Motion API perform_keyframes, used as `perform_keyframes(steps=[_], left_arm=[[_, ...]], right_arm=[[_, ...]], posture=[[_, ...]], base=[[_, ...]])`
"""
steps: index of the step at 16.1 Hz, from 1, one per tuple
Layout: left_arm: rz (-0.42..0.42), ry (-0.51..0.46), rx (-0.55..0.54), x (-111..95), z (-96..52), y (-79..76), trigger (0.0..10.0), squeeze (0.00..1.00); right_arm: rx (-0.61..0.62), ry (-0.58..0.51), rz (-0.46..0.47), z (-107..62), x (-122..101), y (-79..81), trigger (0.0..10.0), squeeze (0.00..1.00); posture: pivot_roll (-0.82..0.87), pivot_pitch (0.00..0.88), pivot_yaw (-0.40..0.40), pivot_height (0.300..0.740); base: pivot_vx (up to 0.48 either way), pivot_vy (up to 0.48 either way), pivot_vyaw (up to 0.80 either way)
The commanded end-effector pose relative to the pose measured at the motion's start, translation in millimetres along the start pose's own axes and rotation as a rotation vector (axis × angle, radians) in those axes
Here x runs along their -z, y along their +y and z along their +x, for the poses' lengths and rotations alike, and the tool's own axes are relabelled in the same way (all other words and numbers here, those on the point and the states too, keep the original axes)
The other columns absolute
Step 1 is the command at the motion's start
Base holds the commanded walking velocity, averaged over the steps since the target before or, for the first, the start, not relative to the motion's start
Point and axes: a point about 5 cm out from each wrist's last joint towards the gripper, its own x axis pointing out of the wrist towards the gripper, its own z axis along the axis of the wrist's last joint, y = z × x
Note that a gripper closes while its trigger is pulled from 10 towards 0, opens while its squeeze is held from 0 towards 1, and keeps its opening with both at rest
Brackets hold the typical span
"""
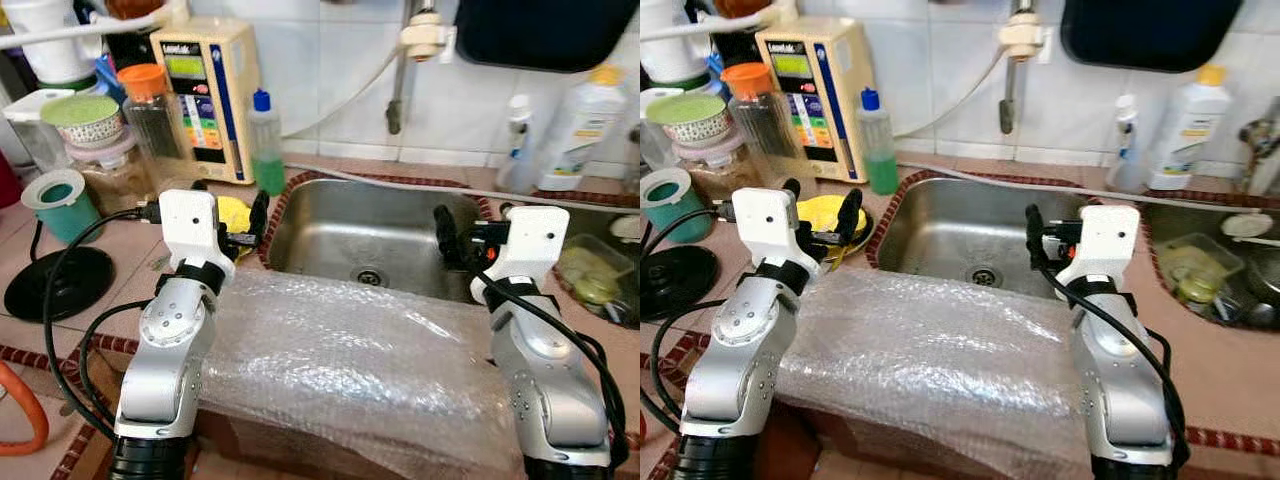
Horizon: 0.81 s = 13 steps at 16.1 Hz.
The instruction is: Kitchen organization
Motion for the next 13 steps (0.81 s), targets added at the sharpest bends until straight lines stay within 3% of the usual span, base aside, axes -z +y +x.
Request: perform_keyframes(steps=[1, 3, 6, 7, 13], left_arm=[[0.026, 0.029, -0.023, 6, 1.6, 2.1, 10.0, 0.0], [0.059, 0.05, -0.077, 13, -0.1, 10.3, 10.0, 0.0], [0.093, 0.065, -0.146, 18, -7.0, 25.4, 10.0, 0.0], [0.093, 0.083, -0.184, 22, -11.4, 32.8, 10.0, 0.0], [0.08, 0.134, -0.219, 36, -18.6, 39.6, 10.0, 0.0]], right_arm=[[0.003, -0.006, -0.002, 1.5, -1, -1.5, 10.0, 0.0], [-0.008, -0.01, -0.002, 2.4, -1, -0.8, 10.0, 0.0], [-0.128, 0.013, 0.051, 1.3, 0, 8.5, 10.0, 0.0], [-0.247, 0.031, 0.08, -2.6, -1, 19.3, 10.0, 0.0], [-0.56, 0.133, 0.143, -21.1, 2, 44.4, 10.0, 0.0]], posture=[[0.0, 0.0, 0.035, 0.74], [0.0, 0.0, 0.032, 0.74], [0.0, 0.0, 0.029, 0.74], [0.0, 0.0, 0.029, 0.74], [0.0, 0.0, 0.018, 0.74]], base=[[0.0, 0.0, 0.0], [0.0, 0.0, 0.0], [0.0, 0.0, 0.0], [0.0, 0.0, 0.0], [0.0, 0.0, 0.0]])
